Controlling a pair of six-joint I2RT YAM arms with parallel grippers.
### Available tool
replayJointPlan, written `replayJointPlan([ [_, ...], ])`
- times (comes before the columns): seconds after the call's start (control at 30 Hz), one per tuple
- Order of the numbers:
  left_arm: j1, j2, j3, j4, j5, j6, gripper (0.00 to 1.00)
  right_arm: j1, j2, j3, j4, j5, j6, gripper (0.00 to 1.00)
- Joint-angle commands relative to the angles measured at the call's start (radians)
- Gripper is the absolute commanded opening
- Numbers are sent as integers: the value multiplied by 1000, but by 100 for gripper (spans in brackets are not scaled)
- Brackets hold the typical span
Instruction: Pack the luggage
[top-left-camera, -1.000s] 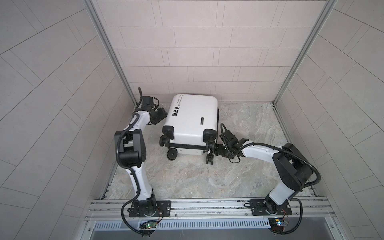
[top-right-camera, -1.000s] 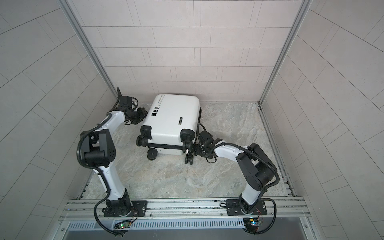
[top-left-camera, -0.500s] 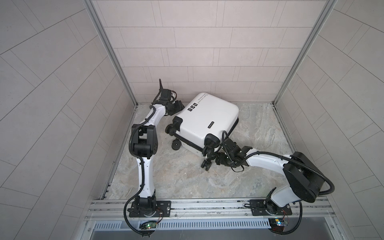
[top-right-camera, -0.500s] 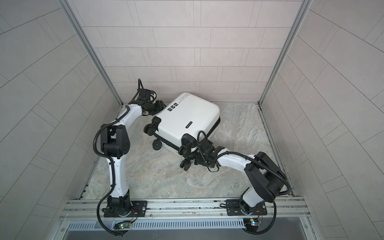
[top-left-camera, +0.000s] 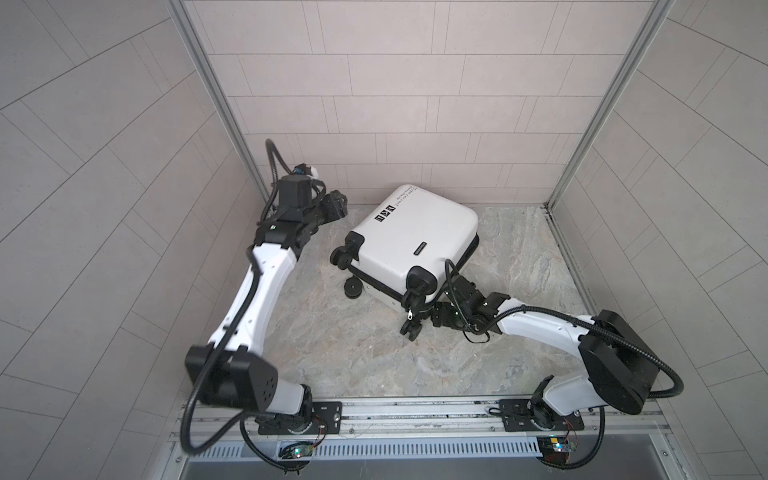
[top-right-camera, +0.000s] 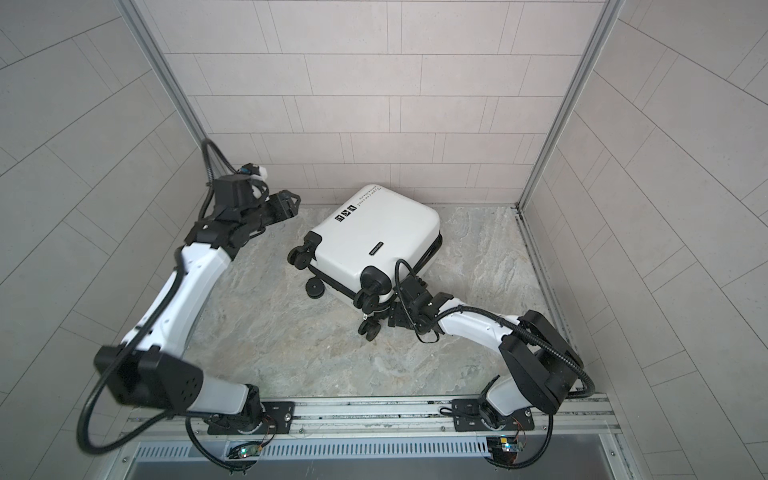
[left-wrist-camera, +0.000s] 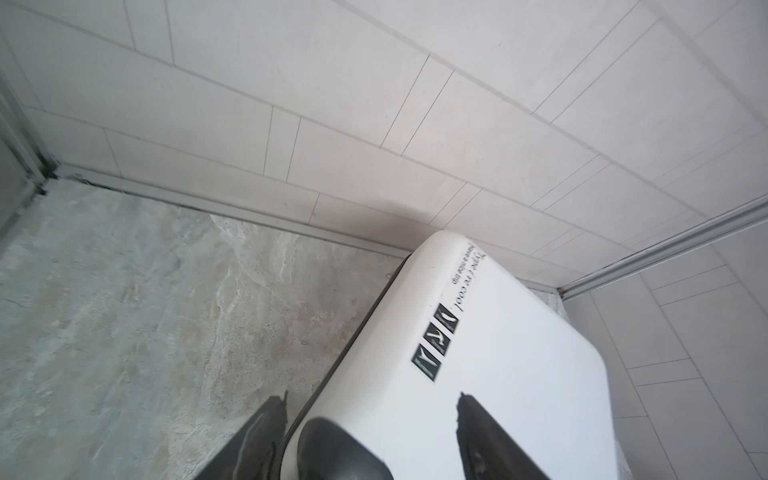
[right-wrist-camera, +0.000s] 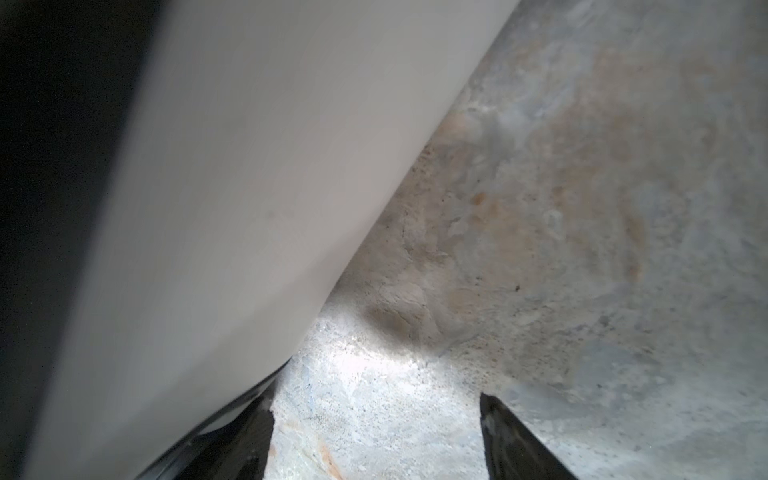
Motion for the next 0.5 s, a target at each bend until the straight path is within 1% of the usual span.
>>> replayJointPlan([
  [0.0, -24, -149, -178, -50, -35, -17, 70, 38, 33, 70, 93, 9, -6, 81],
  [0.07, -62, -285, -304, -53, -31, -45, 70, 49, 60, 97, 97, 8, -5, 81],
  [0.1, -97, -362, -368, -52, -33, -55, 69, 53, 73, 111, 101, 7, -5, 80],
  [0.2, -216, -572, -548, -48, -94, -76, 69, 54, 105, 148, 96, 10, -10, 80],
  [0.27, -280, -688, -675, -31, -123, -106, 69, 54, 121, 173, 85, 14, -17, 81],
  [0.33, -318, -767, -790, -19, -134, -157, 69, 51, 129, 192, 73, 14, -26, 81],
  [0.4, -363, -829, -893, 18, -118, -202, 67, 48, 128, 204, 58, 14, -31, 81],
  [0.47, -415, -868, -951, 39, -130, -214, 67, 41, 119, 204, 40, 18, -39, 81],
])
